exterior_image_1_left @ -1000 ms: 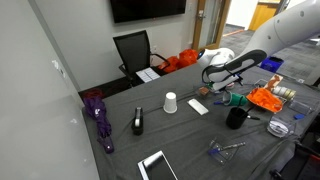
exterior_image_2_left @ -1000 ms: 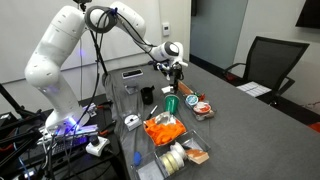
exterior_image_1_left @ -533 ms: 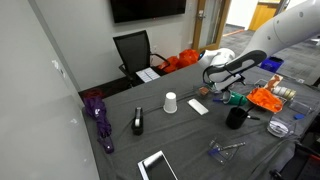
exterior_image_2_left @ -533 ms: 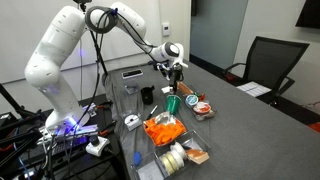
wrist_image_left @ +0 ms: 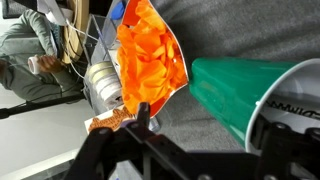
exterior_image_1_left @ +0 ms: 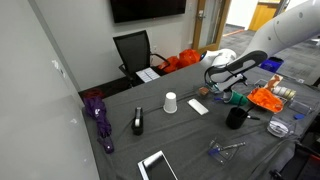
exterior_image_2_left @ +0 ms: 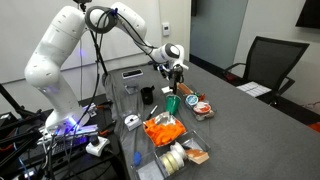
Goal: Put the green cup in an upright position
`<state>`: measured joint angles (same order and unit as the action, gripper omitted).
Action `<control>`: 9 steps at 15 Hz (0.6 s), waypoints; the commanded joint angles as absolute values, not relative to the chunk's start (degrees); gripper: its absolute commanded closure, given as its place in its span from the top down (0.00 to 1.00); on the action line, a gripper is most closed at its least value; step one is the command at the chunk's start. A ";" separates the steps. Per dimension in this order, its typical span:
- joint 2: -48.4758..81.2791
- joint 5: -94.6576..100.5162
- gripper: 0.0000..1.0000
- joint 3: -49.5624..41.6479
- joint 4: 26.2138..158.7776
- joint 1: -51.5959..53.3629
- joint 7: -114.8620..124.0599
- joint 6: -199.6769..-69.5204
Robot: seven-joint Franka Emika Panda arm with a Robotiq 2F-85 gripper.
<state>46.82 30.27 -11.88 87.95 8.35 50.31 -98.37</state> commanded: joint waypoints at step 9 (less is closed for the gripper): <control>45.27 29.86 0.01 -11.54 90.01 7.71 50.24 -100.31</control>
<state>46.82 30.18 -11.90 88.04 8.34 50.42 -98.75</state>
